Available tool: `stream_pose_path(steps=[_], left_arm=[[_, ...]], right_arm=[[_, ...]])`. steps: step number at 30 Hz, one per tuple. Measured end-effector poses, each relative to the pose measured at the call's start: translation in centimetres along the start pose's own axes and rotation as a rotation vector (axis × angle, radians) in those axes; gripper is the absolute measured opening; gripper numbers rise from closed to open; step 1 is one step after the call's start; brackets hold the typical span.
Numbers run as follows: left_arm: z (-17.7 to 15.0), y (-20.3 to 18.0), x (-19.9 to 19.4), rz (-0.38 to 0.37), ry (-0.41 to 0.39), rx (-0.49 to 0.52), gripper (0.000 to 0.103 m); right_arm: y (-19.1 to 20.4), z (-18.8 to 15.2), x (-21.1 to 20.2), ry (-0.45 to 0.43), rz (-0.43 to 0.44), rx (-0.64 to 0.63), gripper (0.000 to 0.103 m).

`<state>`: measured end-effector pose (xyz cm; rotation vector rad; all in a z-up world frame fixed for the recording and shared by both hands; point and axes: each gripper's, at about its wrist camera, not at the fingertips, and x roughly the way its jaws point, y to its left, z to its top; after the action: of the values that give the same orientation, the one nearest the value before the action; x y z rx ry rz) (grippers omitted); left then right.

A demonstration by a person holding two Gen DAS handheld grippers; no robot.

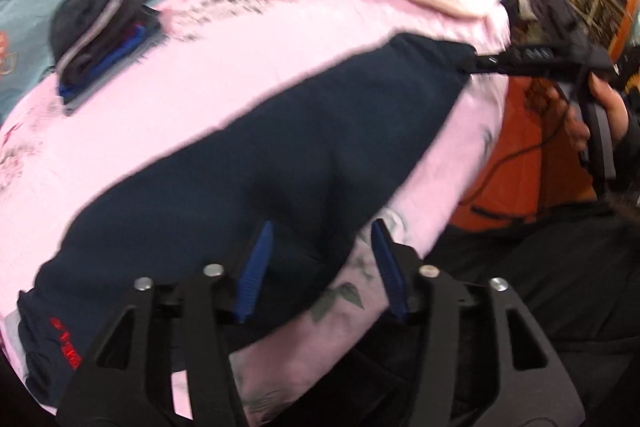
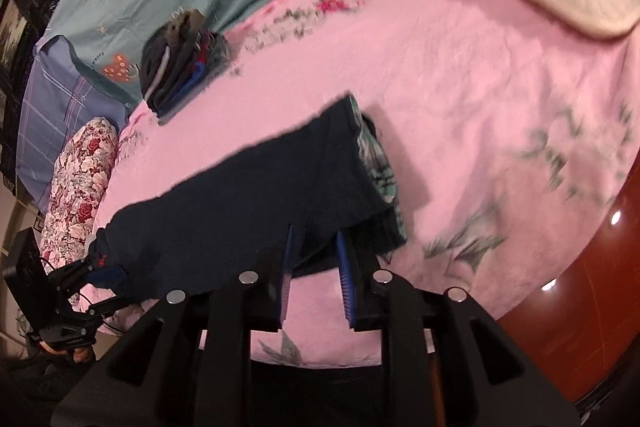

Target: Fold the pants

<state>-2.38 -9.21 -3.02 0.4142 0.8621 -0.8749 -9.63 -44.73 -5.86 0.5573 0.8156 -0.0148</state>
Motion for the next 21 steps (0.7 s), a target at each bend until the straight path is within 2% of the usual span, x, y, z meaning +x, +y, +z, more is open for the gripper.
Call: stream_pose_path(steps=[3,7,10,12,14,15,17,19,21], left_arm=[[0.3,1.7,-0.9,0.029,-0.029,-0.051,0.062],[-0.6,5.1,0.7,0.057,0.032,-0.162,0.063],[-2.0,8.1,2.5,0.092,0.093,-0.245,0.062],[-2.9,9.5,3.3,0.094,0.102,-0.286,0.061],[-3.3,9.9,3.4,0.104,0.079,-0.281,0.063],[-3.5,9.8,3.4,0.107,0.073,-0.273,0.063],[-3.8,9.9,3.4,0.108,0.062,-0.274,0.063],[-3.8,10.1,2.9,0.117,0.061,-0.292,0.057],[-3.3,10.2,2.3,0.134,0.059,-0.320,0.051]], right_arm=[[1.3,1.3,-2.4,-0.086,0.003,-0.033,0.022],[1.9,3.1,-3.4,-0.153,-0.018,-0.045,0.022],[1.5,4.1,-1.5,-0.103,0.008,-0.032,0.024],[0.7,4.0,1.5,-0.016,0.004,-0.001,0.024],[-0.9,3.2,4.7,0.094,-0.036,0.055,0.024],[-1.9,2.6,6.1,0.142,-0.050,0.082,0.018],[-2.6,2.3,6.0,0.114,-0.029,0.089,0.015],[-2.4,2.4,4.3,0.056,0.007,0.095,0.022],[-1.8,2.5,2.2,-0.010,-0.022,0.066,0.040]])
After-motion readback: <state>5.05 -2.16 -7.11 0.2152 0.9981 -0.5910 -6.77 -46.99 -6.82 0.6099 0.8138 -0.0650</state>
